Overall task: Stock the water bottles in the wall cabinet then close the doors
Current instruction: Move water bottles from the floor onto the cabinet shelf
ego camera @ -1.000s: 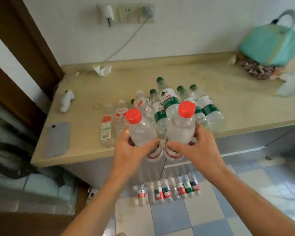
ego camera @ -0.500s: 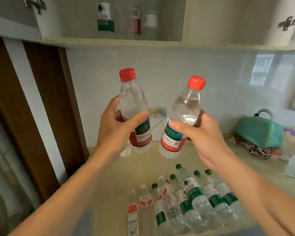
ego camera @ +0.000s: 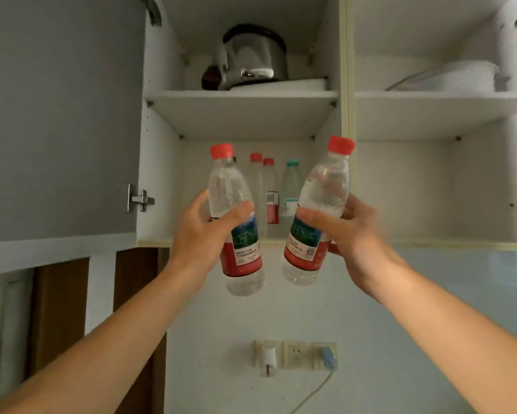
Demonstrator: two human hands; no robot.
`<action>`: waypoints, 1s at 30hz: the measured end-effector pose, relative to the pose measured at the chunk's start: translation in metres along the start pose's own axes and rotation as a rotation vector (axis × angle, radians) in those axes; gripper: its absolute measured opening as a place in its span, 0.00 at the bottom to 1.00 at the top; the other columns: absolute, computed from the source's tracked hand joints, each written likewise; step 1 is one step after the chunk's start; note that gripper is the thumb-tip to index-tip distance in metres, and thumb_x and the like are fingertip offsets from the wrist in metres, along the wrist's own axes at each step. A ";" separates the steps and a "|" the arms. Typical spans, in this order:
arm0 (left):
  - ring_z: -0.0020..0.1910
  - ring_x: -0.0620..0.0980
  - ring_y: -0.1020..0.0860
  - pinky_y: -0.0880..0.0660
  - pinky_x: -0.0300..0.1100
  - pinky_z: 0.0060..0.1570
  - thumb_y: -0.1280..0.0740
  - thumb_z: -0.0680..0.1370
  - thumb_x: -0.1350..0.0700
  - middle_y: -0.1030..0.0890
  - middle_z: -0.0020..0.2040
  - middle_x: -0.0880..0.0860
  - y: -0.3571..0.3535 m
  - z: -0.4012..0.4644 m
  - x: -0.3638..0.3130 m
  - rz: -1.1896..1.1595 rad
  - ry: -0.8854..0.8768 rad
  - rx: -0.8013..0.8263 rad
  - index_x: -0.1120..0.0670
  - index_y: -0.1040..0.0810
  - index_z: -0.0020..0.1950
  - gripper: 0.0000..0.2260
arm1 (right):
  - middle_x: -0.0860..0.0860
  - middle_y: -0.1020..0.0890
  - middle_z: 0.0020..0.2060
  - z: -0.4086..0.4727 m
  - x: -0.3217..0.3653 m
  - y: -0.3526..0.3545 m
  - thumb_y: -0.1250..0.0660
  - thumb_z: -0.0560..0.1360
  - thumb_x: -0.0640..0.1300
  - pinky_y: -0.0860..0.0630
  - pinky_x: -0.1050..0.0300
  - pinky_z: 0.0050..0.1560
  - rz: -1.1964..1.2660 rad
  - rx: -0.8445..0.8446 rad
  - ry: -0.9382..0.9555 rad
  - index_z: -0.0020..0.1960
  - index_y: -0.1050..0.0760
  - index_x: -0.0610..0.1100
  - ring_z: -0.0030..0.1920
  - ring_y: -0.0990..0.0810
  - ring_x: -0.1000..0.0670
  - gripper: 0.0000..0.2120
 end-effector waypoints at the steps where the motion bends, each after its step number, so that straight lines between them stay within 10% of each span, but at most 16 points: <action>1: 0.41 0.31 0.18 0.24 0.34 0.35 0.26 0.63 0.34 0.18 0.44 0.30 0.000 0.014 -0.001 0.002 0.001 -0.009 0.32 0.22 0.49 0.16 | 0.55 0.12 0.47 0.013 0.001 0.000 0.18 0.63 0.52 0.19 0.53 0.45 -0.007 0.004 0.003 0.55 0.19 0.55 0.47 0.13 0.53 0.22; 8: 0.42 0.45 0.16 0.22 0.44 0.40 0.23 0.69 0.40 0.17 0.47 0.42 -0.003 0.109 0.020 0.004 0.050 -0.063 0.37 0.25 0.48 0.14 | 0.53 0.13 0.42 0.100 -0.029 0.001 0.18 0.66 0.50 0.17 0.48 0.42 -0.068 -0.097 -0.041 0.52 0.22 0.55 0.43 0.13 0.49 0.18; 15: 0.55 0.51 0.20 0.23 0.48 0.51 0.24 0.70 0.39 0.22 0.58 0.44 -0.024 0.165 0.059 0.113 0.007 -0.036 0.48 0.31 0.75 0.36 | 0.49 0.13 0.47 0.156 -0.052 -0.016 0.20 0.68 0.50 0.16 0.40 0.48 -0.160 -0.130 -0.029 0.55 0.23 0.51 0.45 0.13 0.45 0.19; 25: 0.43 0.36 0.22 0.29 0.30 0.35 0.24 0.70 0.37 0.21 0.49 0.39 -0.022 0.177 0.085 0.461 -0.098 0.254 0.40 0.31 0.65 0.28 | 0.56 0.16 0.49 0.165 -0.091 -0.012 0.20 0.69 0.51 0.18 0.63 0.38 -0.532 -0.073 0.003 0.62 0.28 0.53 0.46 0.15 0.55 0.26; 30: 0.44 0.38 0.21 0.26 0.33 0.35 0.22 0.68 0.39 0.22 0.48 0.40 -0.022 0.176 0.091 0.528 -0.105 0.283 0.41 0.33 0.61 0.28 | 0.54 0.15 0.51 0.167 -0.104 -0.011 0.18 0.66 0.49 0.16 0.55 0.51 -0.543 0.054 -0.058 0.64 0.27 0.52 0.49 0.14 0.54 0.30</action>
Point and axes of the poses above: each hand's wrist, its own z-axis towards the middle knuckle, its own y-axis out of the back of the hand, x = y × z, the point moved 7 cm from there along z, towards the middle knuckle
